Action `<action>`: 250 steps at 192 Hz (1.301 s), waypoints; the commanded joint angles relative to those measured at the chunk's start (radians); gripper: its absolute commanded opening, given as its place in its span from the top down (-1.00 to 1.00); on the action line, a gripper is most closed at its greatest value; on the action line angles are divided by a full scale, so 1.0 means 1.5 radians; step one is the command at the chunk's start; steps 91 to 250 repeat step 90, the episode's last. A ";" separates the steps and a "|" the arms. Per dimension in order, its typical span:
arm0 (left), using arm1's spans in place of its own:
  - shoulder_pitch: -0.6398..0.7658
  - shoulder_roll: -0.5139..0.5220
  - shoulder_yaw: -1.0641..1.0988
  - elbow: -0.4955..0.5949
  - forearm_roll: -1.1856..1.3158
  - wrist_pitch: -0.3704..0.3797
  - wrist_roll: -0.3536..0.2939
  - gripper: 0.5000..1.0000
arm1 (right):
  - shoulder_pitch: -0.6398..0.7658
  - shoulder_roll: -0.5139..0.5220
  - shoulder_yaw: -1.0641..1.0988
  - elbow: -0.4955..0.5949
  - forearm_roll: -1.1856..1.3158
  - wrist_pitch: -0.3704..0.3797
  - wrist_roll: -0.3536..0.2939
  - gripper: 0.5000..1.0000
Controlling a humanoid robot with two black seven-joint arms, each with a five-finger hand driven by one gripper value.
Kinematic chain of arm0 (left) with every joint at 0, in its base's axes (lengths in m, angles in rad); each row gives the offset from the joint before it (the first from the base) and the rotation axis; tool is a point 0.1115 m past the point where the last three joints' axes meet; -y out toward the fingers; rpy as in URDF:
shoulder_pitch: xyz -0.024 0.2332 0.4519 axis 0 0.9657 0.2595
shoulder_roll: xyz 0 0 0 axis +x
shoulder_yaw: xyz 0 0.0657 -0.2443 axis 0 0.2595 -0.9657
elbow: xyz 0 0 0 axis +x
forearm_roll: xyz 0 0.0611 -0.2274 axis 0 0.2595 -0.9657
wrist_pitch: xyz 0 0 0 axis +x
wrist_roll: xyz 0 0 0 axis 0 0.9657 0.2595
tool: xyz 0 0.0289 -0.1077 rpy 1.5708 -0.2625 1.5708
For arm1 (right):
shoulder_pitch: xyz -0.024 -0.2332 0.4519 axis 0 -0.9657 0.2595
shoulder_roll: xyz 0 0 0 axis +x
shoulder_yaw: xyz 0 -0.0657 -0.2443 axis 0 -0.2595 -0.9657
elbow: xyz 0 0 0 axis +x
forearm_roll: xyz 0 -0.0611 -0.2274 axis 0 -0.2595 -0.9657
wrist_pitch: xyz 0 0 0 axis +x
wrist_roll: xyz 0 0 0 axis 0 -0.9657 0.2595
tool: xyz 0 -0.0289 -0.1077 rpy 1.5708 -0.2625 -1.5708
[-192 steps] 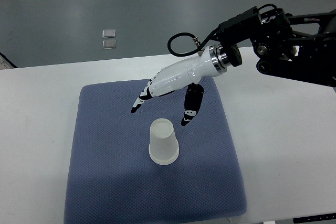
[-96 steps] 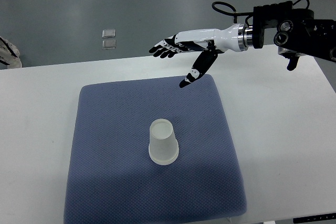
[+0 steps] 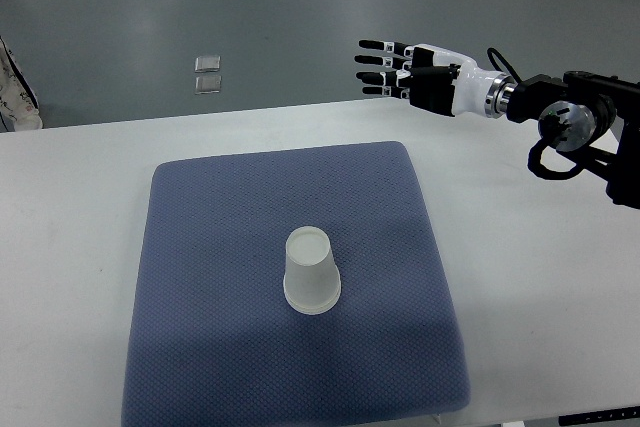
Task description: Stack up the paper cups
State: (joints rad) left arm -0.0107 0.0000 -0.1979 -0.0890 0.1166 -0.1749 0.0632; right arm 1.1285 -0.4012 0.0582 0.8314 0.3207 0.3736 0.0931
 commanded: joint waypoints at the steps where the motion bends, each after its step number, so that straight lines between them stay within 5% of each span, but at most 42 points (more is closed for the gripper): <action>1: 0.000 0.000 0.000 0.000 0.000 0.000 0.000 -1.00 | -0.016 0.012 0.037 -0.003 0.044 -0.041 -0.016 -0.65; 29: 0.000 0.000 0.000 0.000 0.000 0.000 0.000 -1.00 | -0.034 0.034 0.096 -0.003 0.038 -0.078 -0.010 -0.65; 250: 0.000 0.000 0.000 0.000 0.000 0.000 0.000 -1.00 | -0.040 0.040 0.110 -0.006 0.037 -0.070 -0.010 -0.67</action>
